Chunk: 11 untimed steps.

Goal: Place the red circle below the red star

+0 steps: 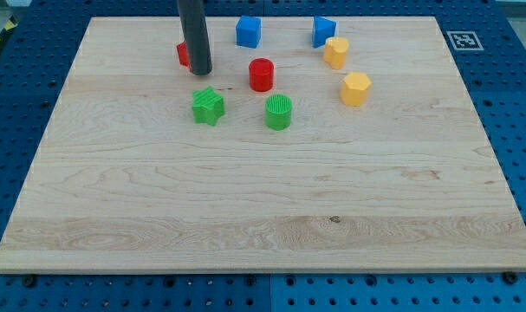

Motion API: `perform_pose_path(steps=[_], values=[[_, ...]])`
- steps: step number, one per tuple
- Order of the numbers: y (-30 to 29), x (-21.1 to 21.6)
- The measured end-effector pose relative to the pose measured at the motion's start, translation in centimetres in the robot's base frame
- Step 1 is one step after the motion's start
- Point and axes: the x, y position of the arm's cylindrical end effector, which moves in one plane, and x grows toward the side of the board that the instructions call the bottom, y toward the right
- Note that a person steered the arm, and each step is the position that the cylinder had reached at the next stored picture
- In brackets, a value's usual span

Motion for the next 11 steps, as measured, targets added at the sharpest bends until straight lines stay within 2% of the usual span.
perform_pose_path(steps=[4,5,7,8,11], values=[[5.2,-0.4],[5.8,-2.5],[7.0,-3.2],[10.7,-2.6],[12.8,0.3]])
